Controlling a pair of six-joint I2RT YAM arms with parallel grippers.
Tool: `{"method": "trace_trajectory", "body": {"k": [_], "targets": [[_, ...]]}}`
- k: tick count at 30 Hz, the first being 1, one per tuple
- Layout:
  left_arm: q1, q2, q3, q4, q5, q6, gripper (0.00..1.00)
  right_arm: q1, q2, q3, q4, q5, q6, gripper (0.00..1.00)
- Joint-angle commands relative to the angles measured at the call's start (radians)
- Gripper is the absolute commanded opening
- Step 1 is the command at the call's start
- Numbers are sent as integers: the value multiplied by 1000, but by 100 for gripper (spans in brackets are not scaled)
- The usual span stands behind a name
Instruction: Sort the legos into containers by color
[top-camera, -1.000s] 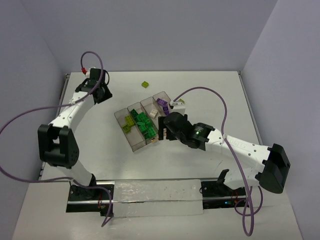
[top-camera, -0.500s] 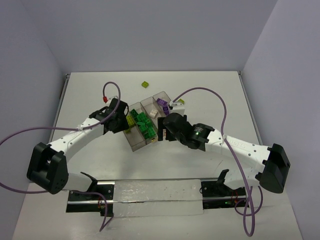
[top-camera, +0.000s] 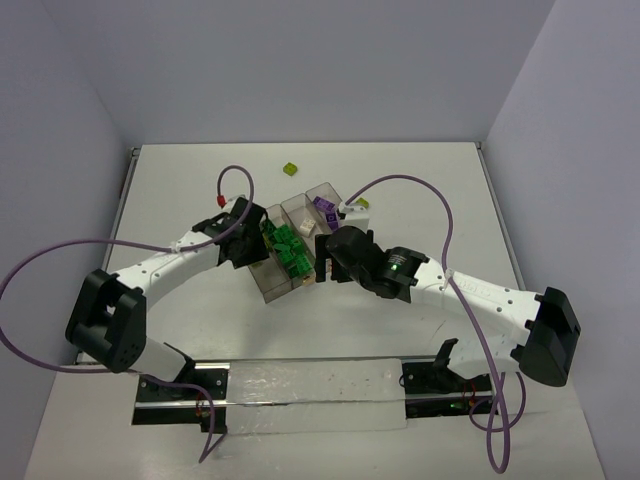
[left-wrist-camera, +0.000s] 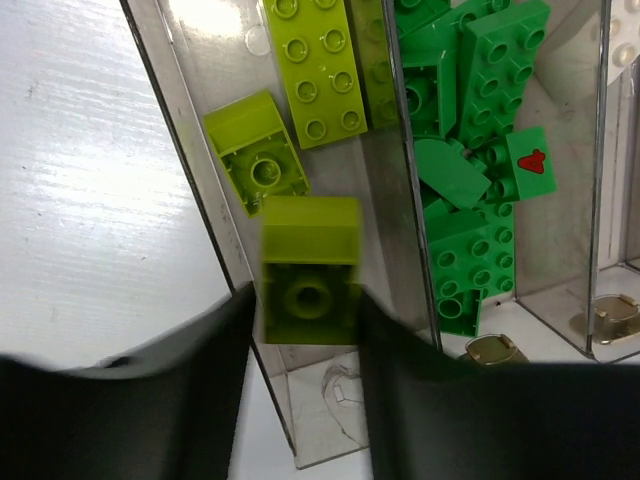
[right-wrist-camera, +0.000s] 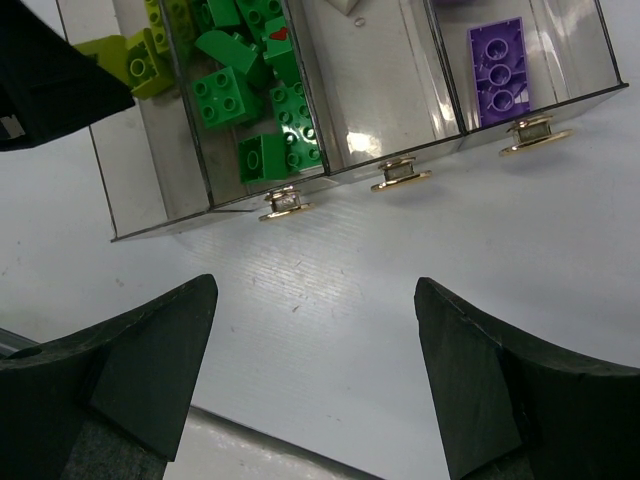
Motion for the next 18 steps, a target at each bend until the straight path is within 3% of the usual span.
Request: {"method": "trace_trajectory", "body": {"k": [1, 3, 5, 13, 18], "targets": [[-10, -14, 65, 19, -11, -14, 69, 8, -23, 12, 4, 35, 21, 87], [-10, -26, 83, 0, -19, -6, 79, 10, -22, 14, 3, 35, 19, 87], [-10, -33, 105, -11, -29, 1, 82, 8, -25, 13, 1, 41, 21, 87], [-8, -25, 264, -61, -66, 52, 83, 9, -53, 9, -30, 110, 18, 88], [-7, 98, 432, -74, -97, 102, 82, 6, -72, 8, -43, 133, 25, 88]]}}
